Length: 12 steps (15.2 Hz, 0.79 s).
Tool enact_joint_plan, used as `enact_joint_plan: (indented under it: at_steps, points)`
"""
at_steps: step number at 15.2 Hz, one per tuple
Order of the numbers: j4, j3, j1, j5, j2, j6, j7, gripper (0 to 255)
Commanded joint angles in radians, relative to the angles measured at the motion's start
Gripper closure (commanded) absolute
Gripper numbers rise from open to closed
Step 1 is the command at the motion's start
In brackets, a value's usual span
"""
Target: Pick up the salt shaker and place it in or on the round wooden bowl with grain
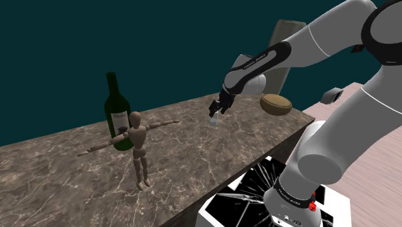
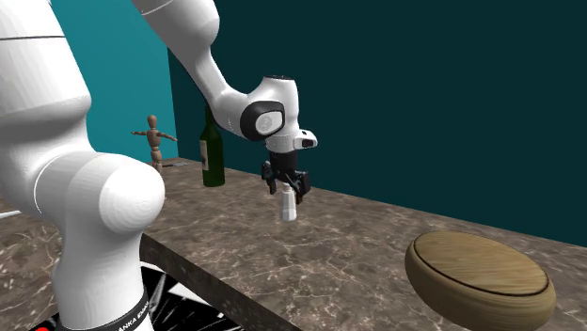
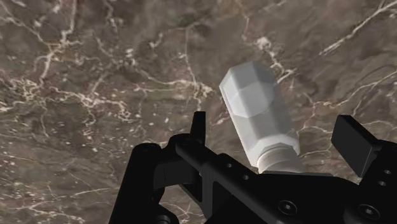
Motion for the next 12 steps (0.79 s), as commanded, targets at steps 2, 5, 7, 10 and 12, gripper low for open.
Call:
enact_joint_plan:
  at_steps: [2,5,7,10,12]
  points:
    - [0.0,-0.001,0.002,0.003,0.004,0.005,-0.003,0]
    - [0.0,-0.001,0.002,0.003,0.004,0.005,-0.003,0]
    - [0.0,-0.001,0.002,0.003,0.004,0.004,-0.003,255]
    - [0.0,-0.001,0.002,0.003,0.004,0.004,-0.003,255]
    - [0.0,-0.001,0.002,0.003,0.004,0.004,-0.003,255]
